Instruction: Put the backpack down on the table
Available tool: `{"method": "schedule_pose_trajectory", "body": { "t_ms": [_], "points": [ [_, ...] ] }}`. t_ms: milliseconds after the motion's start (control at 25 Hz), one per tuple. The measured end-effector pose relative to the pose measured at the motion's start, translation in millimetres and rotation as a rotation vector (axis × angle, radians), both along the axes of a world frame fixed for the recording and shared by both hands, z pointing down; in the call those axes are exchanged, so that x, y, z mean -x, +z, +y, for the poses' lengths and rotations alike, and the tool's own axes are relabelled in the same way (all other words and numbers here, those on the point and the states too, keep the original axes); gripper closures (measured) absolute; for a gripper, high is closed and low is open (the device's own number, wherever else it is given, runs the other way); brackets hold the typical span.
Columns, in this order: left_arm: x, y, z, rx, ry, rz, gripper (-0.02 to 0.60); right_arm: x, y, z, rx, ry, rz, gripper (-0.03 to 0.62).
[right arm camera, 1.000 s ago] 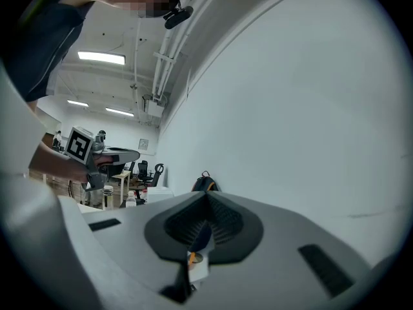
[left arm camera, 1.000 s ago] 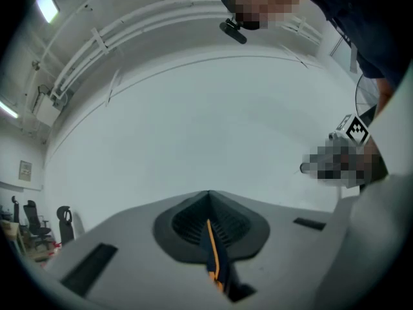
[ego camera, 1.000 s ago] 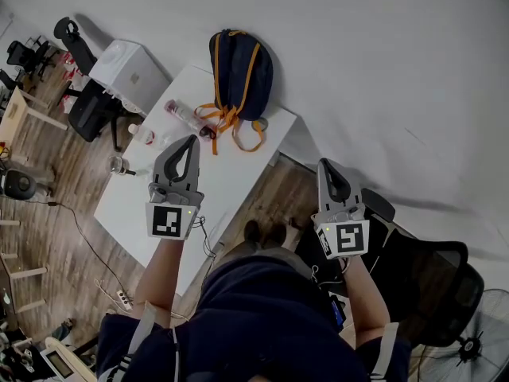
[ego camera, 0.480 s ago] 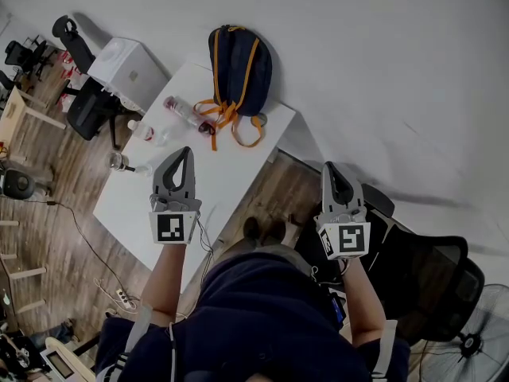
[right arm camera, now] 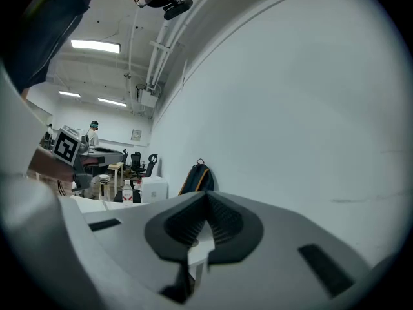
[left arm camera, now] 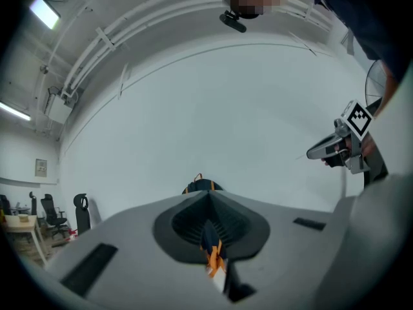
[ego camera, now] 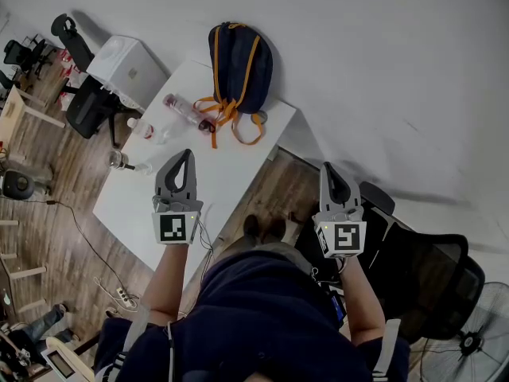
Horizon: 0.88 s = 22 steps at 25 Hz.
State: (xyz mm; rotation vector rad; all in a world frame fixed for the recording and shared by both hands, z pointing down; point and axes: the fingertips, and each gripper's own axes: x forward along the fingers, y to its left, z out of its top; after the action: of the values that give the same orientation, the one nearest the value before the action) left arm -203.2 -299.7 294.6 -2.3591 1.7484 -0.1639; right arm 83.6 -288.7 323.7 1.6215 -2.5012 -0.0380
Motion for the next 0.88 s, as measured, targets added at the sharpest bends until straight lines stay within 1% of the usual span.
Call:
{"method": "schedule_pose_trajectory", "body": {
  "t_ms": [200,360,440,640,880],
  "points": [
    [-1,13,4,0.028,0.000,0.025,0.579,-3,5,0,0.013,0.020,0.003,0.597],
    [-5,19,6,0.037,0.012,0.016,0.580,-2,7,-1,0.016,0.021,0.014,0.597],
    [-5,20,6,0.038,0.018,0.012,0.579,-1,7,-1,0.019,0.025,0.010,0.597],
    [-5,21,8,0.040,0.019,0.037,0.579,1,8,-2,0.027,0.030,0.012,0.597],
    [-8,23,8,0.042,0.026,0.036,0.579,0,10,-5,0.030,0.034,0.021,0.597]
  ]
}}
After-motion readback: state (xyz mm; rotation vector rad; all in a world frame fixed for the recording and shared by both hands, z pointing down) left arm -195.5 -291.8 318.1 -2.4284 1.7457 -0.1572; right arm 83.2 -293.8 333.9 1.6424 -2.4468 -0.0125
